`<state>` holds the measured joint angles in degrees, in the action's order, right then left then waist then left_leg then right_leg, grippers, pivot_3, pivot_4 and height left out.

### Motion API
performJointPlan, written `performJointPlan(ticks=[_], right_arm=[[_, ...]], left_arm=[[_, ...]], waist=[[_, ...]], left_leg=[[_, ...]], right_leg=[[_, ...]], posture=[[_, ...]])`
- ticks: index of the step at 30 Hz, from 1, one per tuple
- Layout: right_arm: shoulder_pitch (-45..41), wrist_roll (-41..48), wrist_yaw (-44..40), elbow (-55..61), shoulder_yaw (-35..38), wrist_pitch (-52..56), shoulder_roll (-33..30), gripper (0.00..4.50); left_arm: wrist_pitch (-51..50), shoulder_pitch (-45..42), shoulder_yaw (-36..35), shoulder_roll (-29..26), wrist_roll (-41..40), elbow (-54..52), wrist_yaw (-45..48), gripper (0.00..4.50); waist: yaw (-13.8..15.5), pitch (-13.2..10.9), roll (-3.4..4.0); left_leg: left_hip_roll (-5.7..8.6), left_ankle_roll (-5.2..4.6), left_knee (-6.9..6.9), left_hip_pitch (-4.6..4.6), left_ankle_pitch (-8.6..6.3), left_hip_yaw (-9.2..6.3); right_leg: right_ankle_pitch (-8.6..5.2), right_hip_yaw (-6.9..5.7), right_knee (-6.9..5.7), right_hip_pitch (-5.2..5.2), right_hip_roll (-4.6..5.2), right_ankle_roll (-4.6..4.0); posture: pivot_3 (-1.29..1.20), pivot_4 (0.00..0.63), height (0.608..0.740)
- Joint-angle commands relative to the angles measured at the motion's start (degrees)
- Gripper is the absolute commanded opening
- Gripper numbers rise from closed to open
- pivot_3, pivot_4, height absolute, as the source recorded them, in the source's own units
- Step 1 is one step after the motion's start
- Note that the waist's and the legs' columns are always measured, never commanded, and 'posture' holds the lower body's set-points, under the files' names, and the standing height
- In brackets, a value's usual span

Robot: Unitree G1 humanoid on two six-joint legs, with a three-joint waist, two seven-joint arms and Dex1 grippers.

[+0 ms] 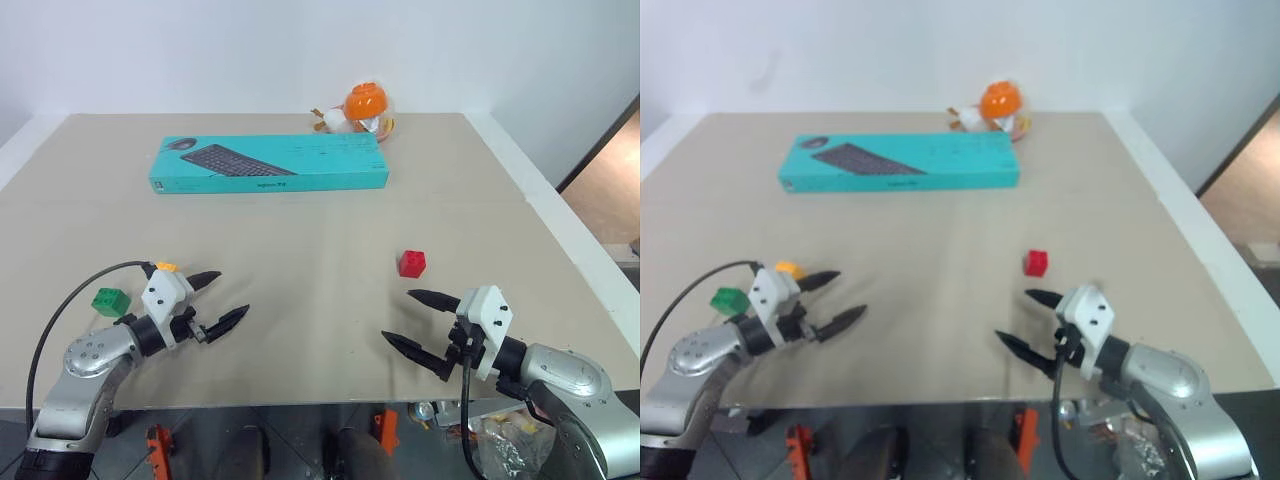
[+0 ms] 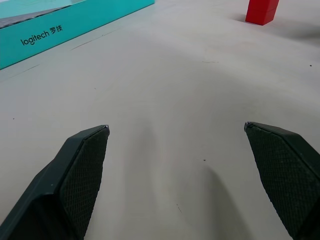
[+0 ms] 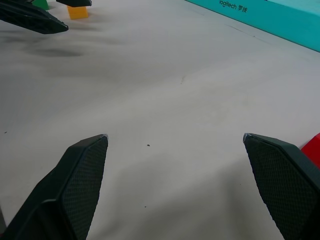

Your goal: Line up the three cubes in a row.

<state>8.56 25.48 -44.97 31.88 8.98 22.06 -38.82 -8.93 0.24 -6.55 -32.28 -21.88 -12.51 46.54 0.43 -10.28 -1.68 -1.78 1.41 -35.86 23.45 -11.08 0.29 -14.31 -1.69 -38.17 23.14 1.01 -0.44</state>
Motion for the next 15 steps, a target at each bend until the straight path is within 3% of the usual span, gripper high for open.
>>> performJointPlan(ticks=[1, 9, 15], right_arm=[[-0.78, 0.45, 0.60, 1.09, 1.26, -0.39, -0.20, 4.50], [-2.27, 0.26, 2.21, 0.48, 0.75, -0.21, 0.45, 4.50], [-2.55, 1.59, 4.10, 0.26, 1.56, 0.41, 2.22, 4.50]], left_arm=[[1.37, -0.59, 0.22, 1.03, -0.28, -0.71, -0.28, 4.48], [-1.58, 1.26, -2.29, 5.49, -3.95, -2.09, -3.75, 4.48], [-2.13, 2.65, -1.99, 5.08, -3.94, -4.31, -4.36, 4.48]], waist=[[0.00, 0.00, 0.00], [0.00, -0.02, -0.04], [0.00, -0.02, -0.04]], left_leg=[[0.00, 0.00, 0.00, 0.00, 0.00, 0.00], [0.00, 0.00, 0.00, 0.00, 0.00, 0.03], [0.00, 0.00, -0.01, 0.00, 0.00, 0.01]], right_leg=[[0.00, 0.00, 0.00, 0.00, 0.00, 0.00], [0.02, 0.04, 0.00, 0.00, 0.00, 0.03], [0.02, 0.02, 0.00, 0.00, -0.02, 0.02]], posture=[[0.00, 0.150, 0.740], [0.00, 0.150, 0.740], [0.00, 0.150, 0.740]])
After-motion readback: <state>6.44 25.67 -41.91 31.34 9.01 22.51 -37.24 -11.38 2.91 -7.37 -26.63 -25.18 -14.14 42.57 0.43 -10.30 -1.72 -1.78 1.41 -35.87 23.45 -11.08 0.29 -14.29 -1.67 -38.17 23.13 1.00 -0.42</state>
